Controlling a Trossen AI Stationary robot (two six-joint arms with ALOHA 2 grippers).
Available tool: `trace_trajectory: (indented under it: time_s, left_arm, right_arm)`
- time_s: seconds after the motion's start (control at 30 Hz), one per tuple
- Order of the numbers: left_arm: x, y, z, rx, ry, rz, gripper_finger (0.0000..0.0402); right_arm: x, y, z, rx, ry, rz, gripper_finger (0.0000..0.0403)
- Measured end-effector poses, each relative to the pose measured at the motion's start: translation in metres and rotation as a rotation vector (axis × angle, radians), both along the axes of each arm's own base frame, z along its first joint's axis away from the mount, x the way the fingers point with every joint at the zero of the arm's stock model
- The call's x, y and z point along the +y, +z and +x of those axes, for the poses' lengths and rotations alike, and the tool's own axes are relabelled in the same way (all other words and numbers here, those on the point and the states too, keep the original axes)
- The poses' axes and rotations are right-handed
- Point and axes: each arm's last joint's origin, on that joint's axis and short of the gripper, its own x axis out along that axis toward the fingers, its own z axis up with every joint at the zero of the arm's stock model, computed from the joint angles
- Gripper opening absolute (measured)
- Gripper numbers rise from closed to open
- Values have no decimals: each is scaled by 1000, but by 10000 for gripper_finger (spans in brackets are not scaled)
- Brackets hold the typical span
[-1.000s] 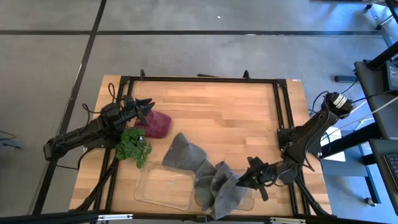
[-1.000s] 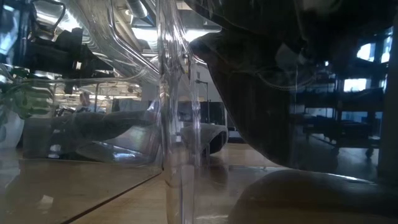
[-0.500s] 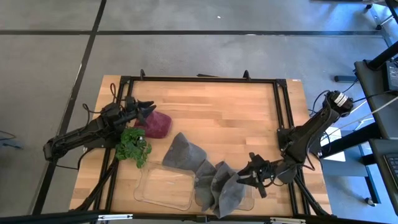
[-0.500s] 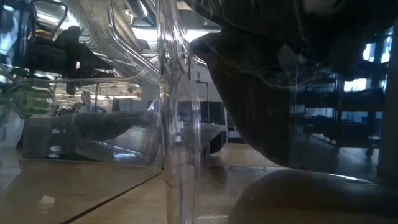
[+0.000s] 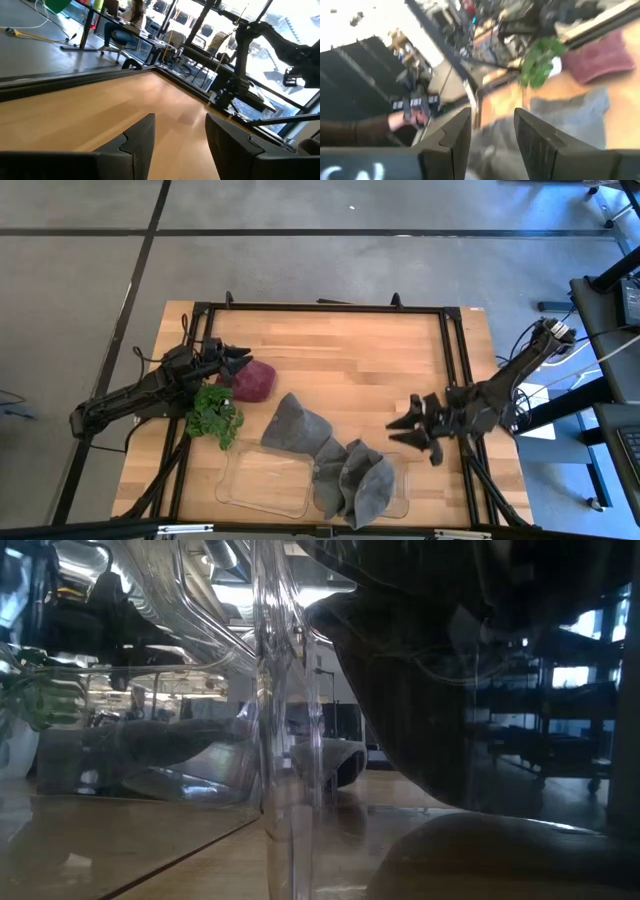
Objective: Pick & Place hat
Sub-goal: Put the red cap into the left transparent bin
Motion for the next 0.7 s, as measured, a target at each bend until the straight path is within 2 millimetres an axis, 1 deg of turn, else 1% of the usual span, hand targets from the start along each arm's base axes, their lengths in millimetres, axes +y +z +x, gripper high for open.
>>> trace_trajectory:
  time_s: [0.07,0.17,0.33,0.4,0.53,0.7]
  left_arm:
    - [0,0,0,-2,0,-4,169]
    - [0,0,0,15,-3,35,169]
    - [0,0,0,50,7,114,169]
    - [1,2,-1,89,32,160,169]
    - [0,17,-6,154,66,207,169]
    - [-5,46,-9,211,-18,198,169]
  right_arm:
    - [-9,6,0,-27,-31,13,150]
    - [-18,10,1,-51,-67,-20,150]
    - [-29,10,9,-58,-135,-44,150]
    - [-34,10,12,-55,-160,-47,150]
    - [-41,10,16,-56,-171,-77,150]
    - [-50,8,21,-37,-166,-156,150]
